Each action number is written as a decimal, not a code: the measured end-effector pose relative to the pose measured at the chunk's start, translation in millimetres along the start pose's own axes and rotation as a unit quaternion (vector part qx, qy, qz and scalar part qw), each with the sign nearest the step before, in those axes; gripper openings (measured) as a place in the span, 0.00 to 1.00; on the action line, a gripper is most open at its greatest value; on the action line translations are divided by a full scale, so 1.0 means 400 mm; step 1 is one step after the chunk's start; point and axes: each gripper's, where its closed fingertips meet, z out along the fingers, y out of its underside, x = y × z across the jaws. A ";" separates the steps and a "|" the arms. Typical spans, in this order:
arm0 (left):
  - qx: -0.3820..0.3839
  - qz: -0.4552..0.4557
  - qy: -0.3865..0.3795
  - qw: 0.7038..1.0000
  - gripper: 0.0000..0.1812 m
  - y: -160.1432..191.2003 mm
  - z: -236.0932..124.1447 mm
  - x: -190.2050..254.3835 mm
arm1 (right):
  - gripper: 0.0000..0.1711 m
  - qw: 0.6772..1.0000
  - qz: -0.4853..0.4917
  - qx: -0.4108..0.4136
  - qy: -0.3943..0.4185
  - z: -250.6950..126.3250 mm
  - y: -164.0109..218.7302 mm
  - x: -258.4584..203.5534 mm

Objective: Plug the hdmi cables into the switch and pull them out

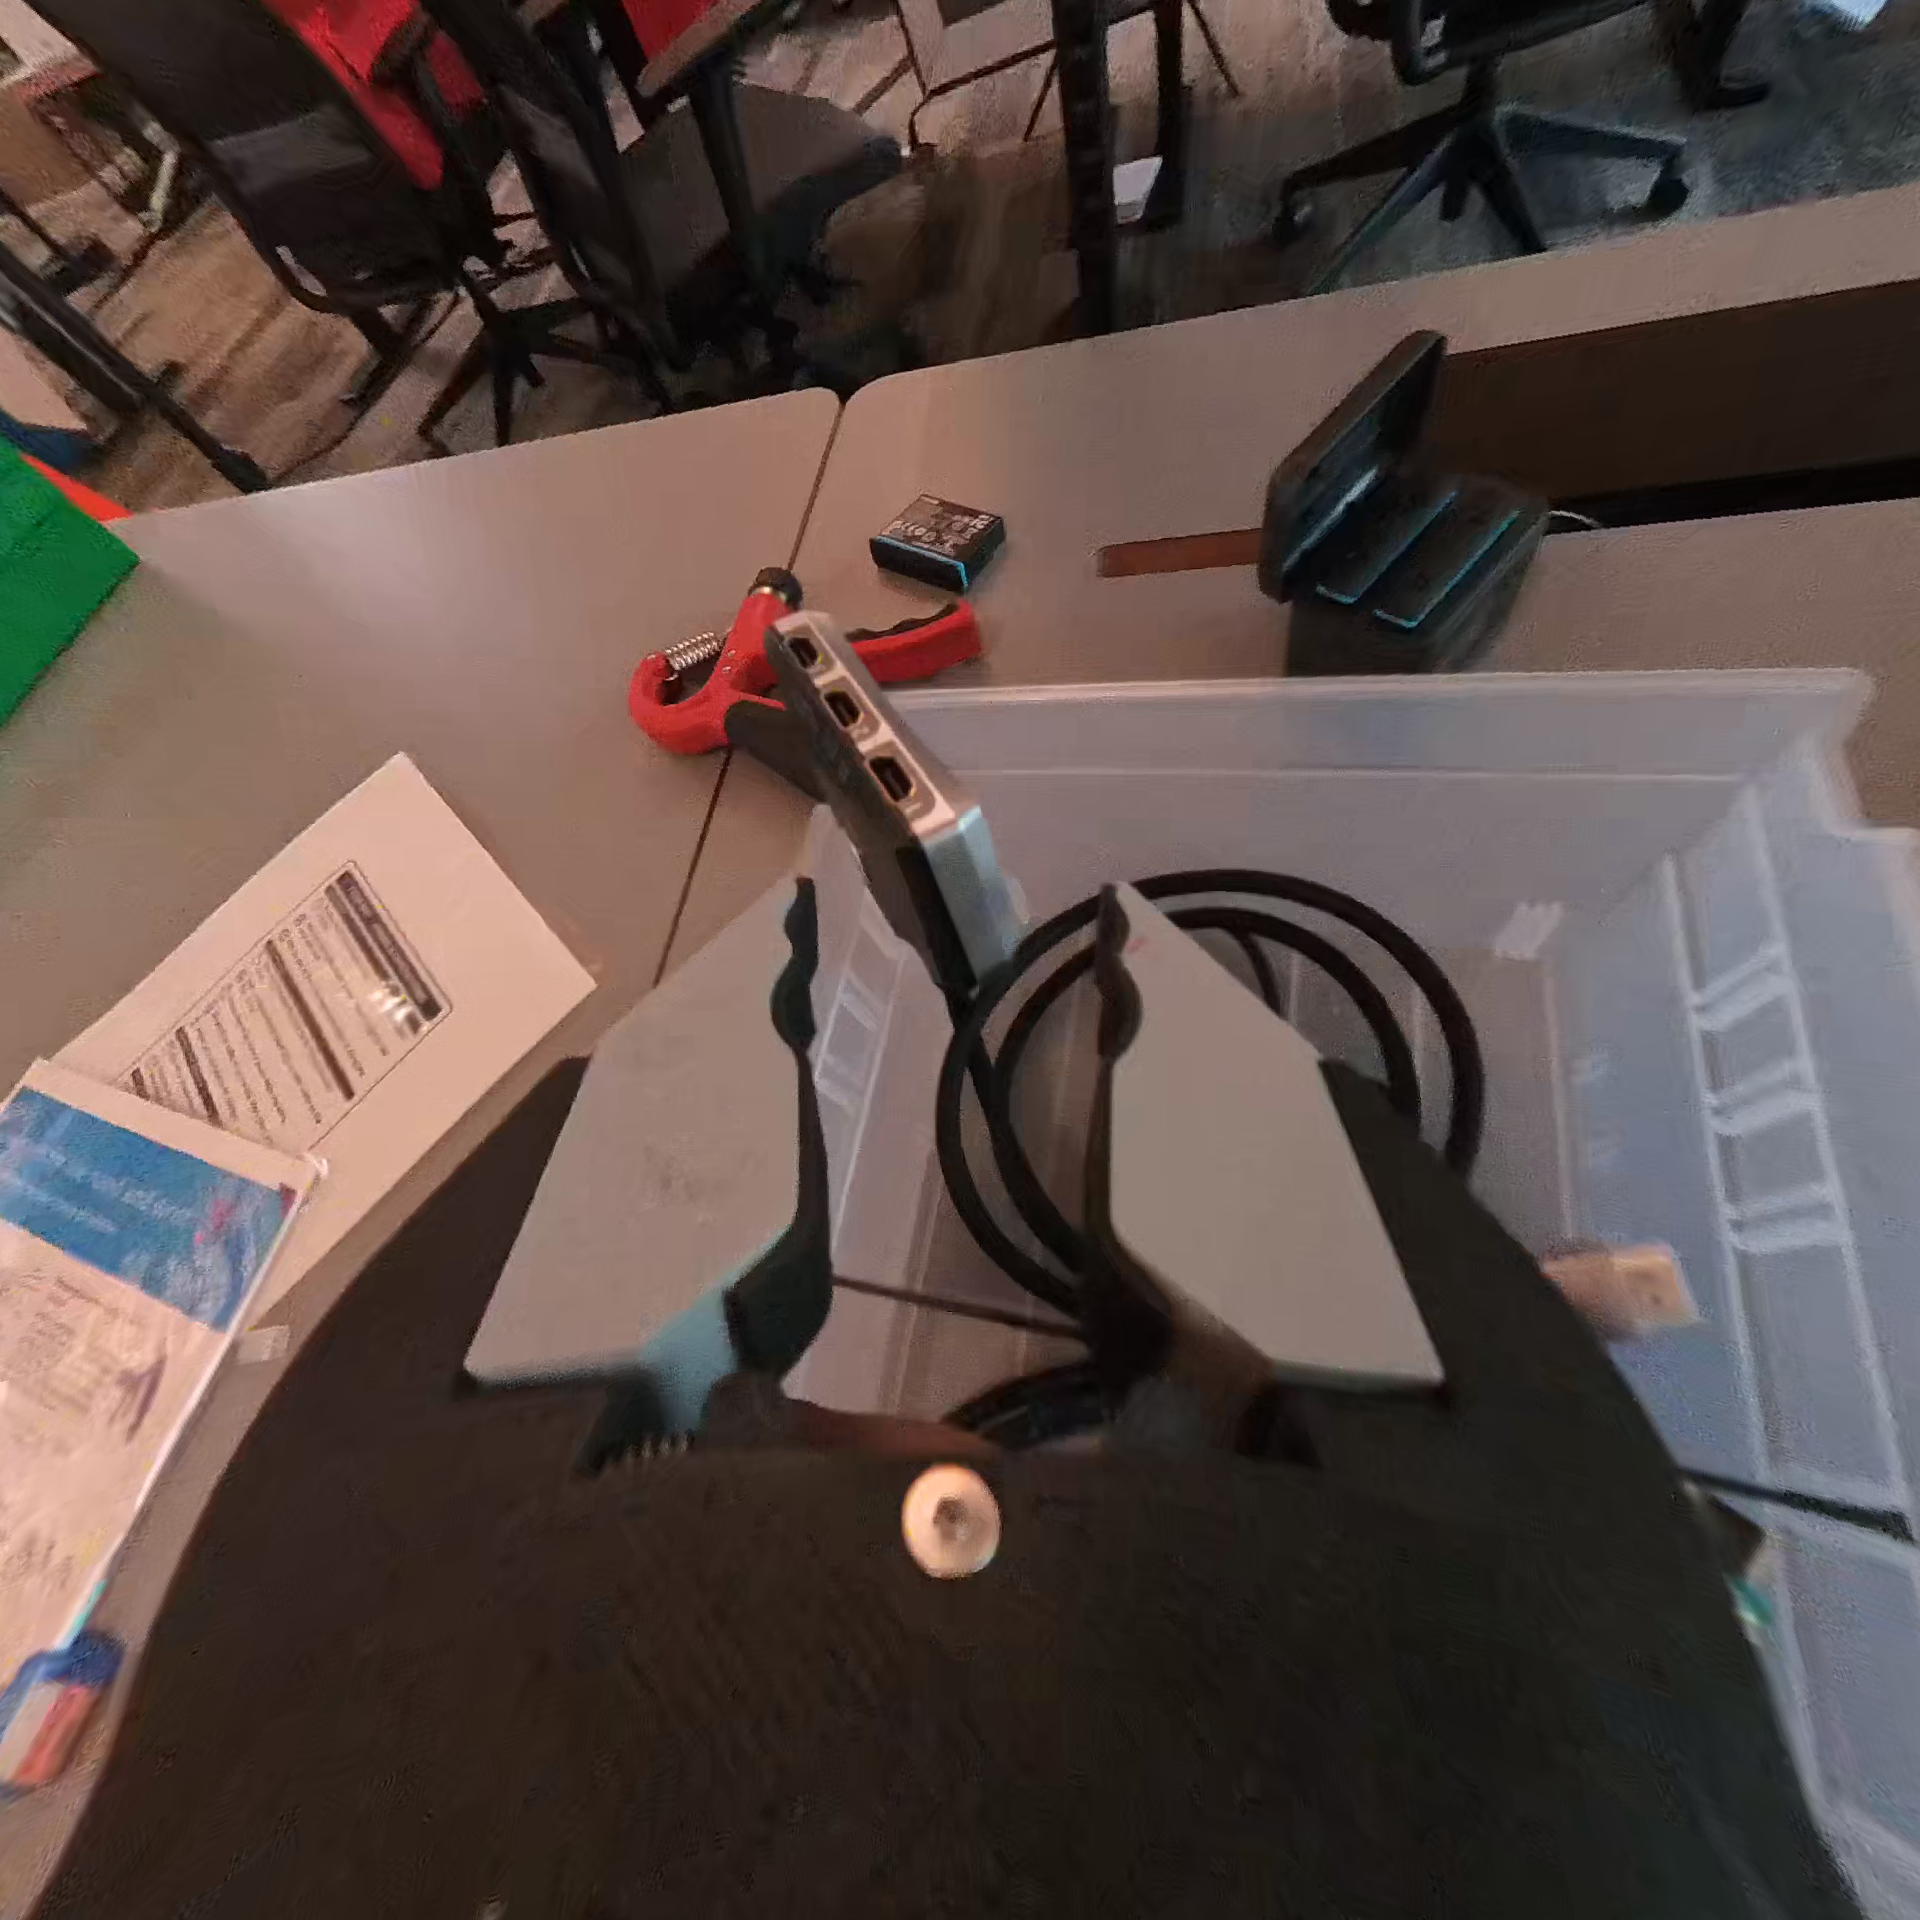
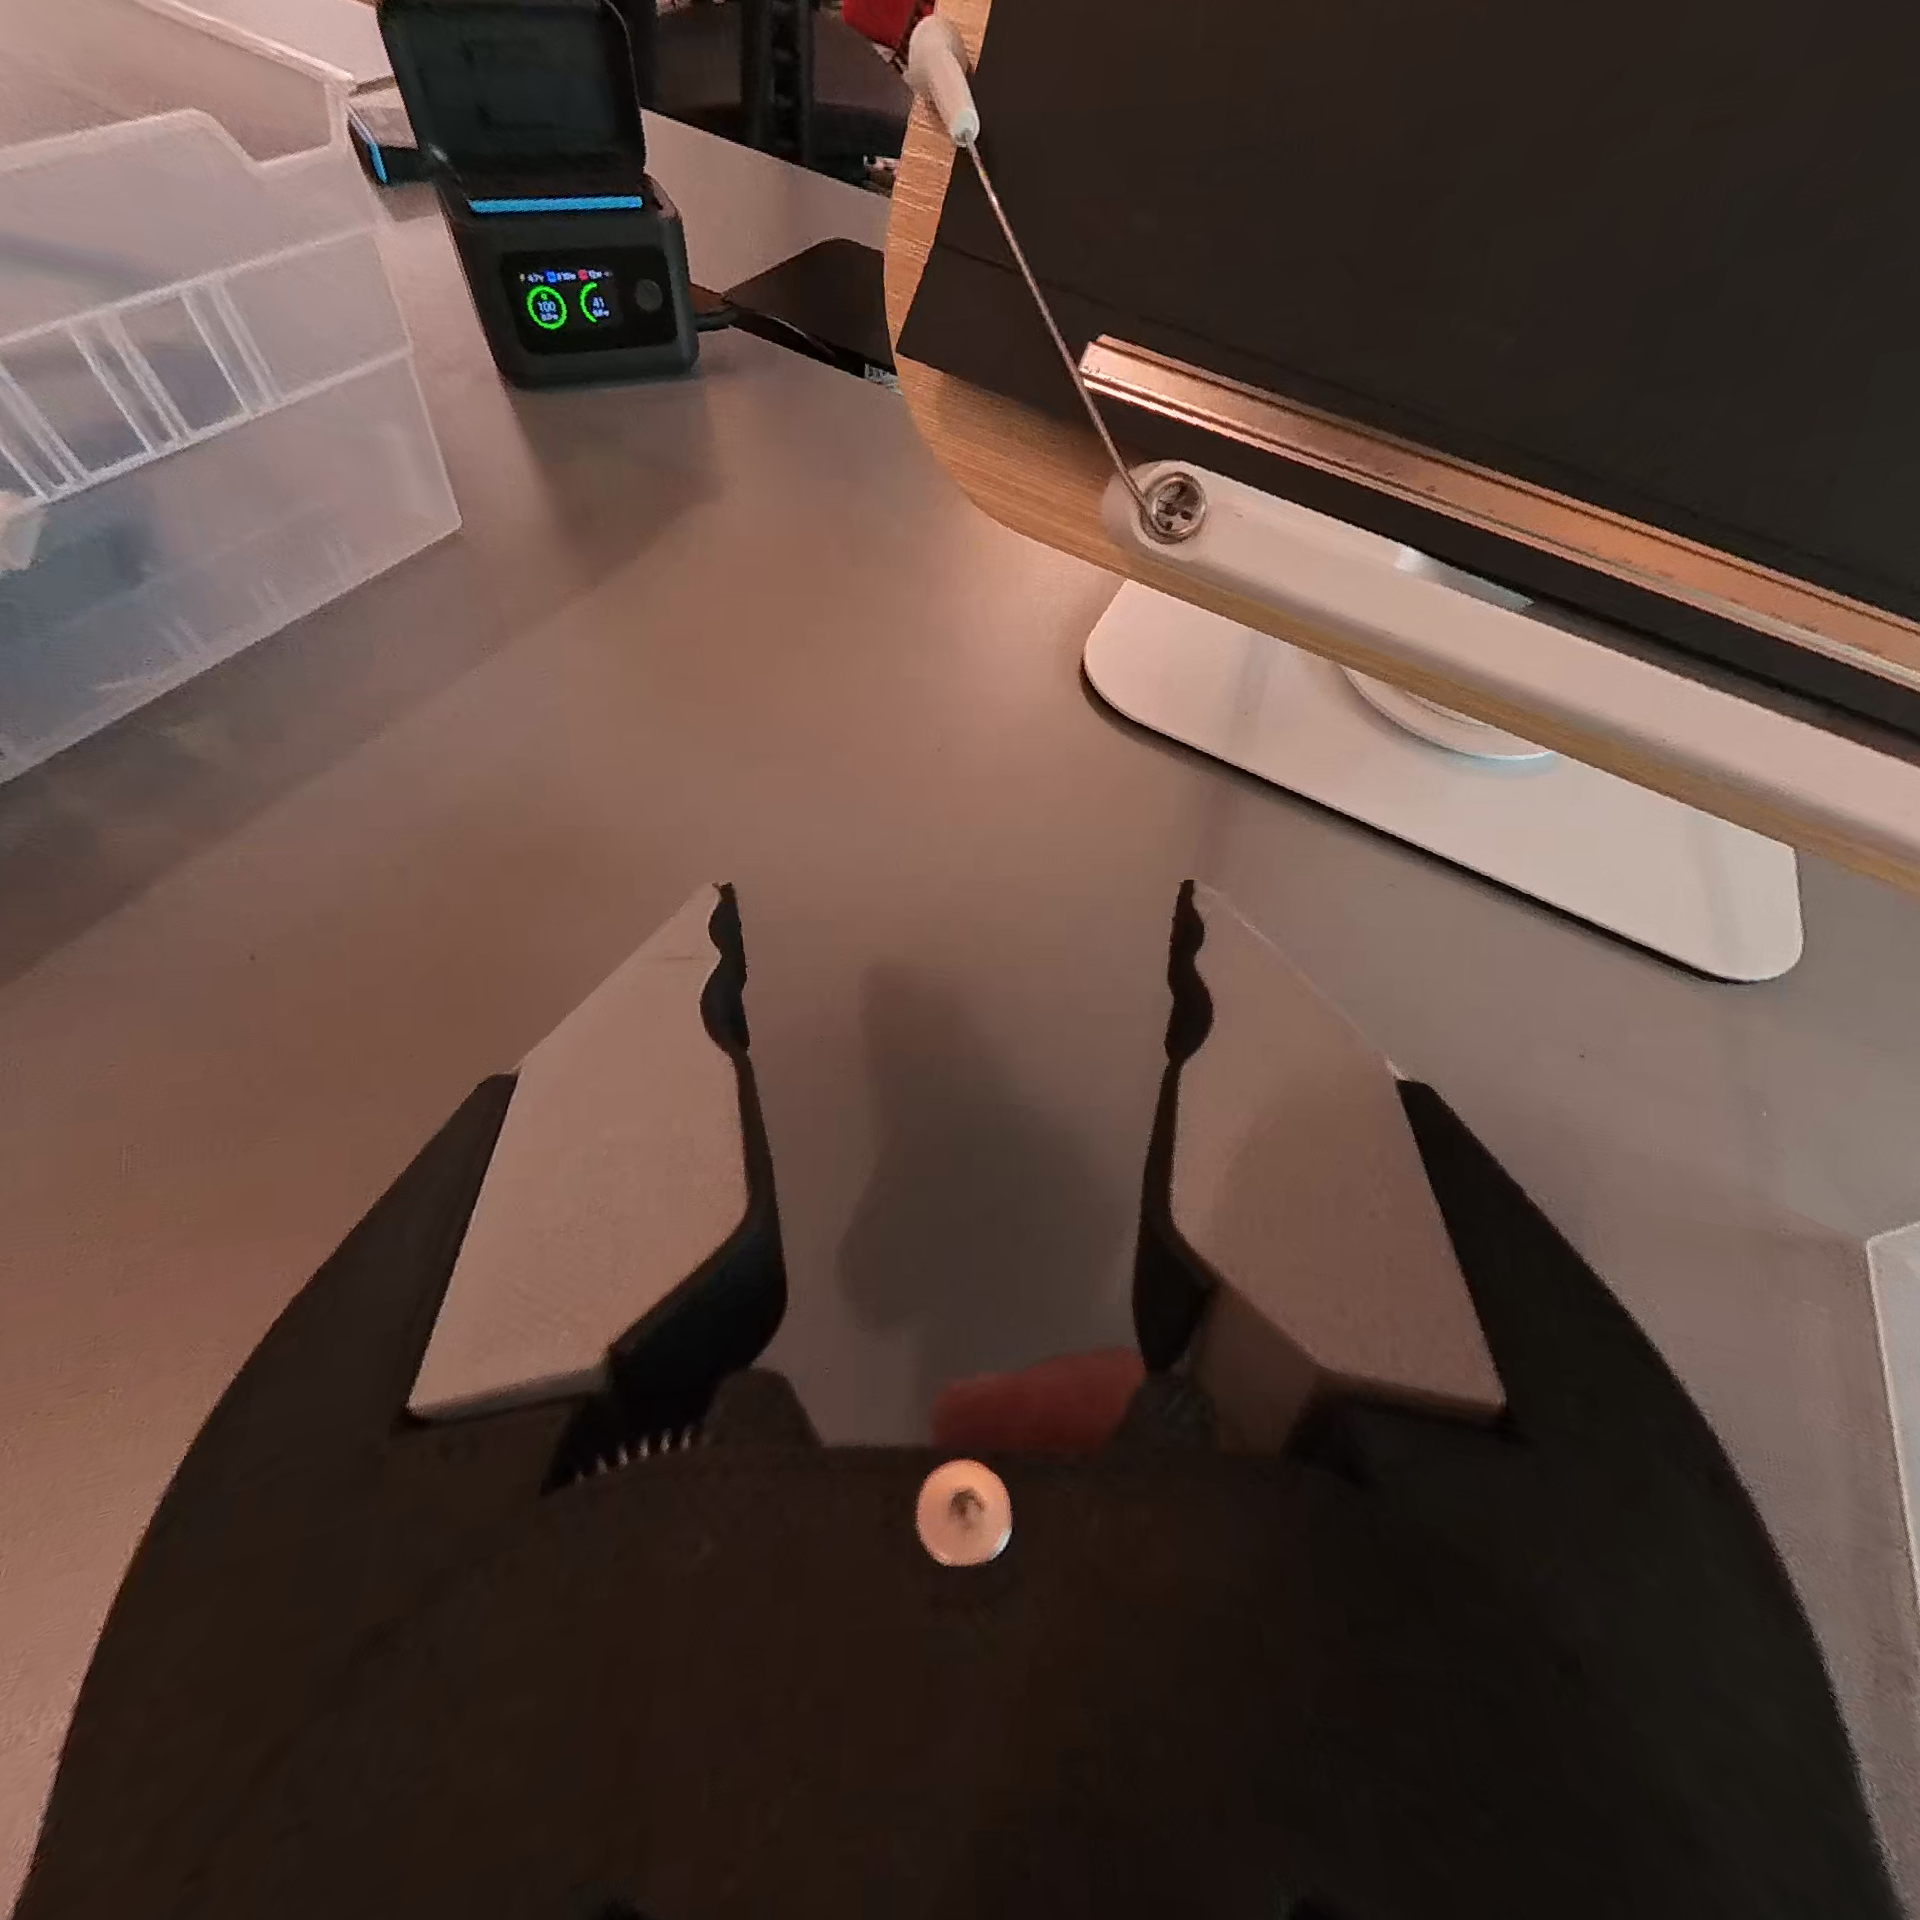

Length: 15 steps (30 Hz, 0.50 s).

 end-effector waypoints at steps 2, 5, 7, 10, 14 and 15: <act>-0.014 0.009 -0.028 0.999 0.24 0.006 0.039 -0.017 | 0.46 1.000 -0.002 -0.001 -0.002 0.004 -0.001 -0.003; -0.024 0.027 -0.048 0.998 0.20 0.012 0.075 -0.032 | 0.46 1.000 -0.006 -0.002 -0.005 0.011 -0.004 -0.009; -0.006 0.034 -0.061 0.998 0.16 -0.005 0.075 -0.037 | 0.45 1.000 -0.009 -0.001 -0.009 0.017 -0.007 -0.016; 0.016 0.035 -0.054 0.998 0.12 -0.030 0.056 -0.034 | 0.45 1.000 -0.015 -0.003 -0.015 0.025 -0.010 -0.030; 0.073 0.076 -0.068 0.992 0.11 -0.119 -0.026 -0.051 | 0.43 1.000 -0.023 0.001 -0.019 0.021 -0.013 -0.037; 0.085 0.090 -0.069 0.990 0.11 -0.149 -0.052 -0.049 | 0.42 1.000 -0.022 0.002 -0.020 0.019 -0.013 -0.037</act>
